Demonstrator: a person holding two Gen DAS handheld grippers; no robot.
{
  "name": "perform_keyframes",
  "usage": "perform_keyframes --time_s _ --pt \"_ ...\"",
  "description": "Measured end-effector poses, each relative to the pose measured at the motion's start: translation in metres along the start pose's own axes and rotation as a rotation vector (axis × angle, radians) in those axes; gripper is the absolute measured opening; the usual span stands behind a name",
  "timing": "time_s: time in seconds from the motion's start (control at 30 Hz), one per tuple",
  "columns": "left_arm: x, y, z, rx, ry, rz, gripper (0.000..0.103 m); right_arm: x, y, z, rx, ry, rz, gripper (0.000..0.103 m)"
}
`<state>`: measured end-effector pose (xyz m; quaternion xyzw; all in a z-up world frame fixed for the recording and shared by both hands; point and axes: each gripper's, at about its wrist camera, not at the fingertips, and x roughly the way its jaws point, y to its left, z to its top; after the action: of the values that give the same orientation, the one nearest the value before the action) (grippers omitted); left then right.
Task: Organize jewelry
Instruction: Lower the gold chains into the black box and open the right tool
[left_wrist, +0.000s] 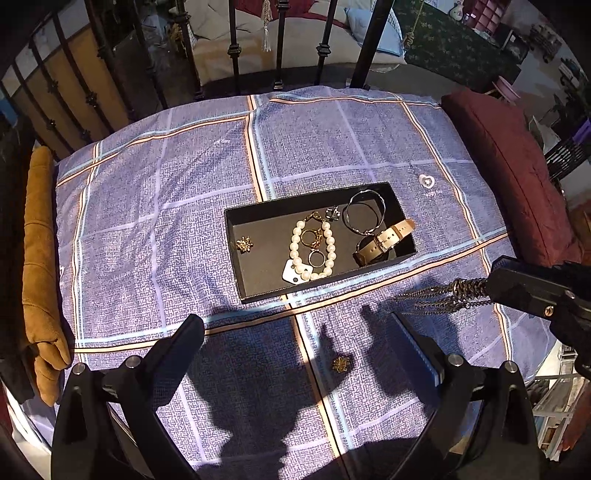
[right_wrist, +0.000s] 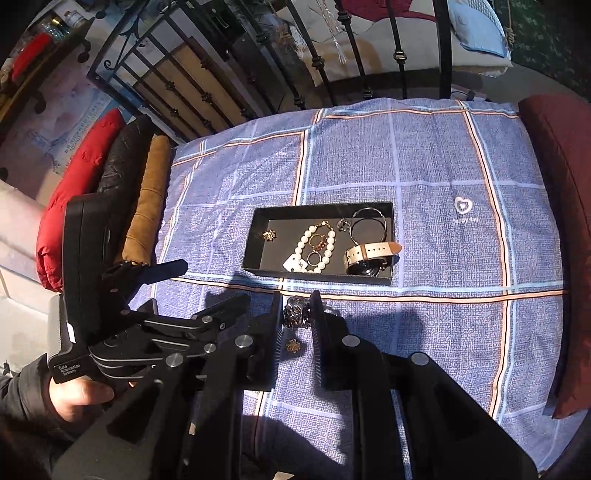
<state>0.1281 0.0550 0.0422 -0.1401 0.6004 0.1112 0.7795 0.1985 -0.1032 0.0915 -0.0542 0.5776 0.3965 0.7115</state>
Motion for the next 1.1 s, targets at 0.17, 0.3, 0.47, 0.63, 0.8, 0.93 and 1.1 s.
perform_keyframes --time_s 0.17,0.3,0.47,0.63,0.8,0.93,1.1 --pt "-0.005 -0.001 0.009 0.011 -0.011 0.000 0.096 -0.006 0.003 0.008 0.001 -0.015 0.006 0.016" --pt "-0.013 0.000 0.021 0.011 -0.032 -0.010 0.096 -0.012 0.006 0.017 0.000 -0.035 0.011 0.016" --pt "-0.026 0.001 0.036 0.008 -0.065 -0.009 0.096 -0.024 0.011 0.032 -0.009 -0.074 0.017 0.016" --pt "-0.035 0.006 0.051 -0.010 -0.092 -0.014 0.096 -0.034 0.013 0.053 -0.022 -0.114 0.023 0.016" --pt "-0.026 0.010 0.062 -0.019 -0.087 -0.001 0.096 -0.028 0.011 0.074 -0.035 -0.123 0.012 0.016" --pt "-0.014 0.011 0.066 -0.017 -0.066 0.006 0.096 -0.010 0.006 0.084 -0.033 -0.101 0.004 0.016" --pt "0.006 0.014 0.066 -0.019 -0.035 0.014 0.096 0.023 -0.001 0.088 -0.040 -0.041 -0.018 0.016"
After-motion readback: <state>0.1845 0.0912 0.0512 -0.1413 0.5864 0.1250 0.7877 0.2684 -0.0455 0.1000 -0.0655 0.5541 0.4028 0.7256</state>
